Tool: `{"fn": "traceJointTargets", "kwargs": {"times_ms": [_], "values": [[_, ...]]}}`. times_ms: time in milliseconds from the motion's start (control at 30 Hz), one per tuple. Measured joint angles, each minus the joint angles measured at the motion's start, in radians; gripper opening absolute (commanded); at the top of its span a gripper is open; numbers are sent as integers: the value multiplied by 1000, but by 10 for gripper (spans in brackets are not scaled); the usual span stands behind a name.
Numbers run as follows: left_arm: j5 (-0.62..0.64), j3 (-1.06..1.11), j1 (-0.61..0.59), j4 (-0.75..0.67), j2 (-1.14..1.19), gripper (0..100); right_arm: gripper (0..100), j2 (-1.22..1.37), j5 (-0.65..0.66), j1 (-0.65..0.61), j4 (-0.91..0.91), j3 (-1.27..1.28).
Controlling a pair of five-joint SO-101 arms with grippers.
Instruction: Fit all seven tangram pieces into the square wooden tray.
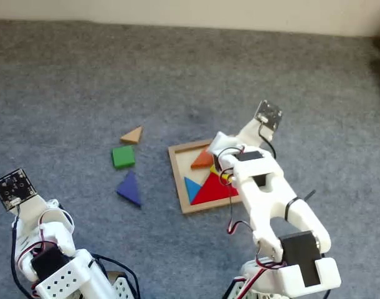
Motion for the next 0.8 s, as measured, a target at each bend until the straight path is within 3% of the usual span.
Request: {"fn": "traceJointTargets", "kwargs": {"times_ms": [533,800], "values": [[0,0,0,0,0,7,7,147,58,-20,-6,-92],[0,0,0,3,0,7,6,204,63,84,-3,-166]]}}
